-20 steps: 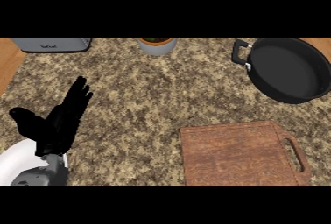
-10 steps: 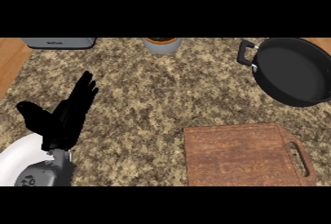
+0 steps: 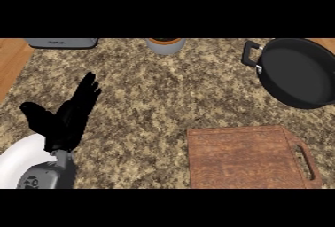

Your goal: Pick the pear from the cutting board and place it in the pot

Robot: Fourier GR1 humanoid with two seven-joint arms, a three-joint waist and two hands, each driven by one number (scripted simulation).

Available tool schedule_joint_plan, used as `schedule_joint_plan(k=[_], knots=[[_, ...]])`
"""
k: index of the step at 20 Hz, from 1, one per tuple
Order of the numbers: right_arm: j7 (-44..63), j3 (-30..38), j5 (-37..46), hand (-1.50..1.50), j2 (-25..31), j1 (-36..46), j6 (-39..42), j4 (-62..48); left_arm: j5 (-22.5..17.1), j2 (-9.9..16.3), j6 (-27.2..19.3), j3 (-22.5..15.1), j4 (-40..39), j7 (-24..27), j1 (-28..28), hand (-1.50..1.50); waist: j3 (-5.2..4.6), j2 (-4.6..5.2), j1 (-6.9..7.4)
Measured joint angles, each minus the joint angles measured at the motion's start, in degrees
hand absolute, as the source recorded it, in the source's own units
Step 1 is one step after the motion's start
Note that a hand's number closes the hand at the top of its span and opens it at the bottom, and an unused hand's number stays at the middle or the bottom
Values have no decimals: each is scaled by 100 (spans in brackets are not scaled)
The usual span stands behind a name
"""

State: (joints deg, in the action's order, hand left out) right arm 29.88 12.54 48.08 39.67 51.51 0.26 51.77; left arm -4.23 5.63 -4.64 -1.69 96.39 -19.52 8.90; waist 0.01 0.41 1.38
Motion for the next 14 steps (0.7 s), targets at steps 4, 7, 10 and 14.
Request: schedule_joint_plan(k=[4, 7, 10, 14], knots=[[-35, 244, -173, -150, -272, 258, -249, -743, 39, -16, -23, -15, 1, -56, 93, 0, 3, 9, 20], [-100, 540, -415, -150, -401, 362, -411, -1243, 31, -28, 21, -21, -31, 37, 12, 0, 4, 15, 32], [-279, 846, -698, -150, -524, 484, -590, -1673, 7, -37, 30, 3, -52, 22, 44, 0, 7, 23, 42], [-748, 1283, -1071, -150, -634, 526, -1164, -1904, 32, -55, 1, 1, -45, -10, 64, 0, 10, 26, 41]])
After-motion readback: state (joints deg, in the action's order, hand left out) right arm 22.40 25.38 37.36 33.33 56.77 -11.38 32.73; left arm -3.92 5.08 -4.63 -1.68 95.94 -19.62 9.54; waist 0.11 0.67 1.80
